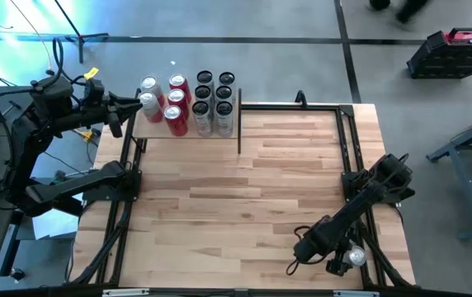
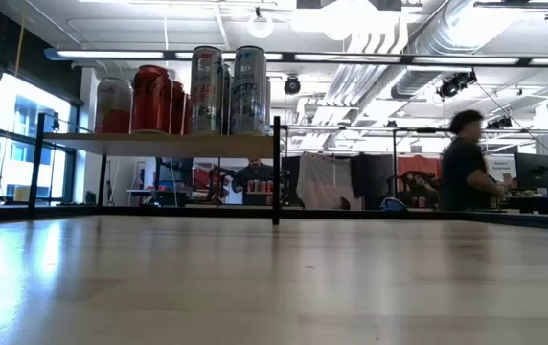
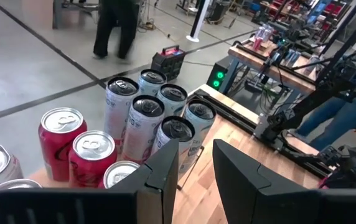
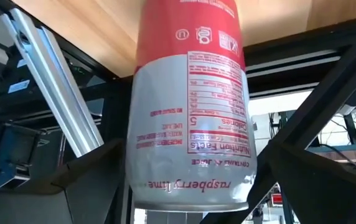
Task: Place canned beverage on shelf
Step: Put the pink soda can on the shelf aligned with the other pink soda cans
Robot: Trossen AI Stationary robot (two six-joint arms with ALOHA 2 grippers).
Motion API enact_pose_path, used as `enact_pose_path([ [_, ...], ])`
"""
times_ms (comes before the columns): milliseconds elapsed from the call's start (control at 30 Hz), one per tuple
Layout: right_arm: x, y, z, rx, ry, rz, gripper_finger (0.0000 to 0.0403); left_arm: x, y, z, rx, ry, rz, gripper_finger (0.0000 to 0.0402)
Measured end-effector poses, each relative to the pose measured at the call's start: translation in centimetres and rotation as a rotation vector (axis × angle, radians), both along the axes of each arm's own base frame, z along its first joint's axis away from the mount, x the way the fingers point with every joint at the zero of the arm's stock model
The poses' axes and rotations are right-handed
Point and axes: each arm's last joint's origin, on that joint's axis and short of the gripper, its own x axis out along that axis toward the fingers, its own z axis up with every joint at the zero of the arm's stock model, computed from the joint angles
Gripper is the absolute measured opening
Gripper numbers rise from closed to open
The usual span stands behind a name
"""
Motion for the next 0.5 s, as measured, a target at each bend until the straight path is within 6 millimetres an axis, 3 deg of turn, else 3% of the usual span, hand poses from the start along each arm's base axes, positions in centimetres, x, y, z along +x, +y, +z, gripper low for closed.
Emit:
enact_pose_path([
  [500,-1.9,1.4,-0.2,-0.027,0.042,0.036,0.0380,0.0,0.0,0.0,0.005,0.006,-0.003,0.0090],
])
